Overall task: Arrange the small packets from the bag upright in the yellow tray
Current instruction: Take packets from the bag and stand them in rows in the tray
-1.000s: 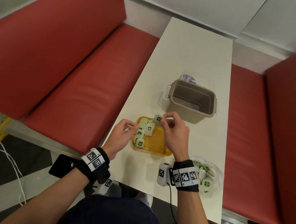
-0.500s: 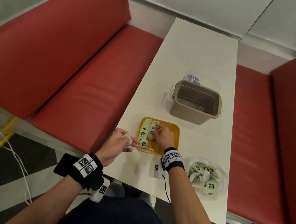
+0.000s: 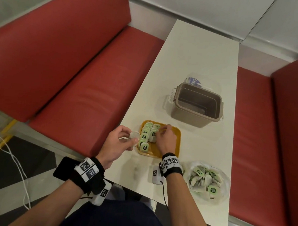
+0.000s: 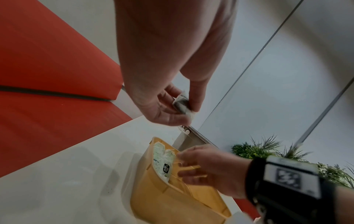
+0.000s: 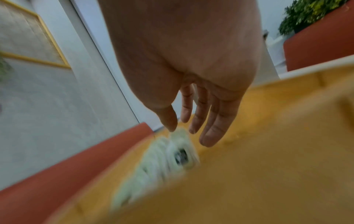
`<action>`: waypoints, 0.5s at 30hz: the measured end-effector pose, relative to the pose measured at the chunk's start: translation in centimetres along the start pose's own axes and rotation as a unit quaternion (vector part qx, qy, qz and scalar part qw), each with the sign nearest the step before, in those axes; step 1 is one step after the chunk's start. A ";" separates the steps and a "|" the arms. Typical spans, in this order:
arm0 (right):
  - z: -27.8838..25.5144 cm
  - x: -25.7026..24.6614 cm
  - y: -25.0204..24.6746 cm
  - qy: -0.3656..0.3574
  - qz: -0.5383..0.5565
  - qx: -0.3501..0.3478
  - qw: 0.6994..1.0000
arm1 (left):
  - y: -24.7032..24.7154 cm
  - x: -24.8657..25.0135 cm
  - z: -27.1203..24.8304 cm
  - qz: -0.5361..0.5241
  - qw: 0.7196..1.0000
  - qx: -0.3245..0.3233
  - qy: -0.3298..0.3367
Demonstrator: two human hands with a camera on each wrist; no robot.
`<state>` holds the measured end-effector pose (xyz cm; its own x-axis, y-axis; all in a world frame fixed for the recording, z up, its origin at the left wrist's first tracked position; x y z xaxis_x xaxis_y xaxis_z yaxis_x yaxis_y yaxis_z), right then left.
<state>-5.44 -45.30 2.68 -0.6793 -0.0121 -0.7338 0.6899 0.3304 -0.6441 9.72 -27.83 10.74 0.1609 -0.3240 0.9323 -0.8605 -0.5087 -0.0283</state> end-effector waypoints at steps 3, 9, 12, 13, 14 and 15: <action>-1.5 -2.6 -2.2 -0.029 0.039 0.020 0.999 | 0.1 0.4 0.6 0.004 0.999 0.035 0.028; -7.1 -9.5 -6.2 -0.040 0.183 -0.114 0.976 | 1.3 2.1 1.1 0.049 0.994 0.026 0.095; -8.3 -11.2 -6.8 -0.039 0.169 -0.144 0.974 | 1.7 2.7 1.3 0.143 0.975 0.032 0.167; -8.4 -11.4 -6.9 -0.047 0.164 -0.140 0.975 | 2.0 2.9 1.3 0.160 0.969 0.037 0.184; -8.2 -11.5 -7.0 -0.056 0.166 -0.133 0.976 | 2.2 3.1 1.2 0.164 0.966 0.042 0.197; -8.1 -11.5 -7.2 -0.064 0.175 -0.127 0.974 | 2.4 3.3 1.1 0.156 0.966 0.044 0.203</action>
<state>-4.65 -39.87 17.52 -0.3659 0.0308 -0.9301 0.7784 0.5579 -0.2878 8.74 -31.02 13.35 -0.3175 -0.1417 0.9376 -0.7889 -0.5091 -0.3441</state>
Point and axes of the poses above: each hand's wrist, its own z-axis towards the middle knuckle, its own y-axis out of the palm, x = y × z, the point moved 2 cm from there along z, towards the middle knuckle, and after that the axes turned 5 degrees about z, right-handed, at the moved point
